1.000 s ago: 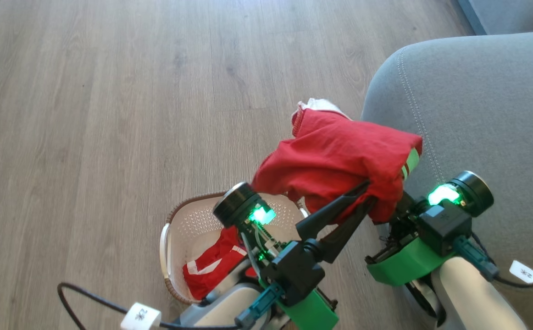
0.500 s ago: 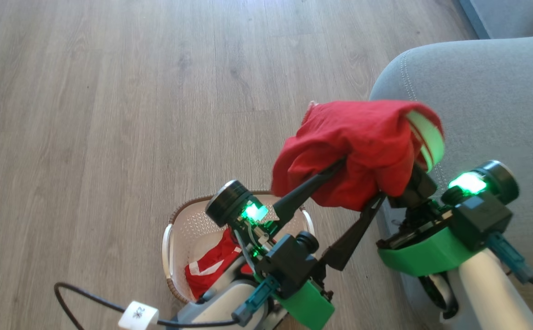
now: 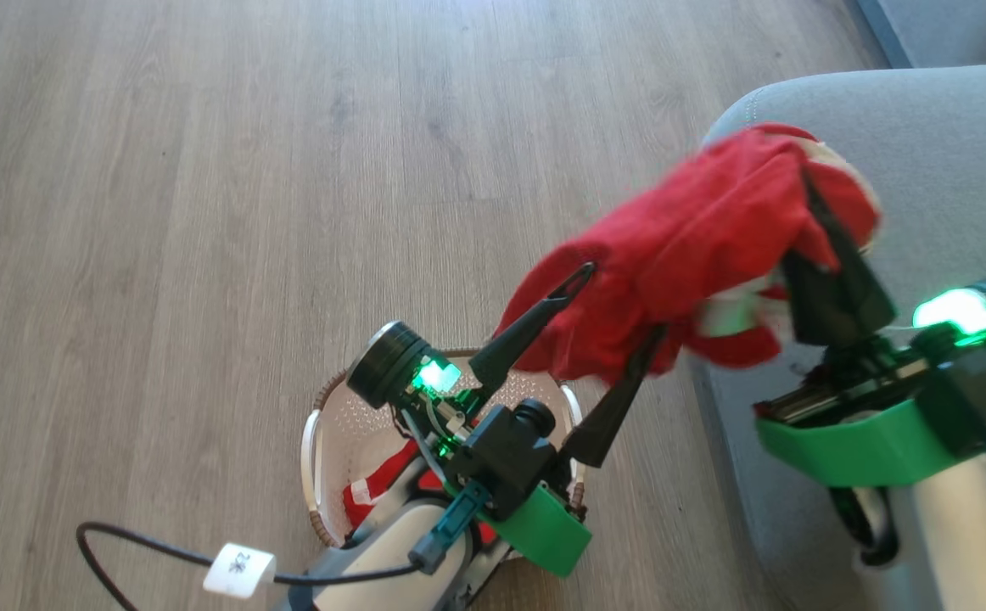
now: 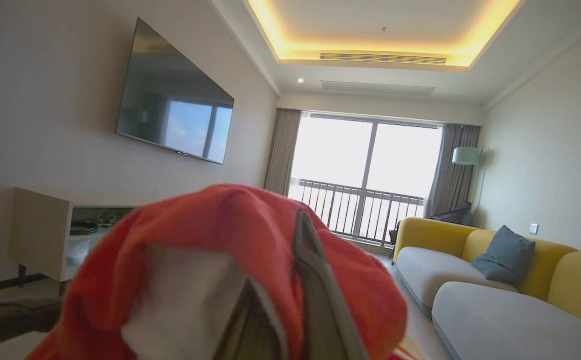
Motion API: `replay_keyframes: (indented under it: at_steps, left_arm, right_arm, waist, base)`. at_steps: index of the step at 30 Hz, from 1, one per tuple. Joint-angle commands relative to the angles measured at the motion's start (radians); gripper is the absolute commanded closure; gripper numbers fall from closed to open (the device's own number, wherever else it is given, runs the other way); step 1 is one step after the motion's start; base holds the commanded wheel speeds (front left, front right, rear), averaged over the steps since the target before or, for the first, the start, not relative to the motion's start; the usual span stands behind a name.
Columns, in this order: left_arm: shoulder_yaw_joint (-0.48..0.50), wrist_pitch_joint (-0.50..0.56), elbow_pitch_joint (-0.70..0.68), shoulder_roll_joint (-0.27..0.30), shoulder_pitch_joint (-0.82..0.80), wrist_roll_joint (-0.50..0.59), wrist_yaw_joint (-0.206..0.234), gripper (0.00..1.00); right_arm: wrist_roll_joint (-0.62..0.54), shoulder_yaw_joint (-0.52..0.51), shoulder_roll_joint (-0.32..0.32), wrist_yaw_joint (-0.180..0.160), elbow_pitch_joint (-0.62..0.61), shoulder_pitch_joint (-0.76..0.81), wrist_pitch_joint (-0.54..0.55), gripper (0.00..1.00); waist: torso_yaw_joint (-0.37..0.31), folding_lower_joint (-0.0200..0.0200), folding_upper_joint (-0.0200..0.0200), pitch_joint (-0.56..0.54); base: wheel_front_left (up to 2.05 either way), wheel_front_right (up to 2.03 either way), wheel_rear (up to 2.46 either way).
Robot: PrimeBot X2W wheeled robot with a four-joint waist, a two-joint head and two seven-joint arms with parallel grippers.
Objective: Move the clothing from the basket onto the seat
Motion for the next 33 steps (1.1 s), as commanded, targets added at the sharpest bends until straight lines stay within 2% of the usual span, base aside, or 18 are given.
replay_keyframes:
  at_steps: [1,14,28,33]
  left_arm:
    - [0.045,-0.004,-0.024,-0.004,-0.023,0.011,0.000,0.00]
    - [0.099,-0.004,0.017,-0.001,0.026,0.017,-0.019,0.00]
    - [0.155,-0.004,0.091,0.005,0.106,0.020,-0.047,0.00]
    - [0.155,-0.004,0.156,0.007,0.140,0.020,-0.082,0.00]
  right_arm:
    - [-0.008,-0.001,0.013,0.007,-0.046,-0.024,-0.001,1.00]
    - [-0.007,-0.135,0.018,0.007,-0.072,-0.050,-0.001,1.00]
    - [0.011,-0.177,-0.023,0.007,-0.070,-0.080,-0.001,1.00]
    - [0.012,-0.181,-0.026,0.007,-0.075,-0.081,-0.001,1.00]
  waist:
    - [0.001,-0.0001,0.0000,0.001]
    - [-0.001,-0.0001,0.0000,0.004]
    - [-0.013,-0.0001,0.0000,0.013]
    - [-0.018,-0.0001,0.0000,0.017]
  base:
    - [0.00,0.00,0.00]
    - [0.00,0.00,0.00]
    - [0.00,0.00,0.00]
    - [0.00,0.00,0.00]
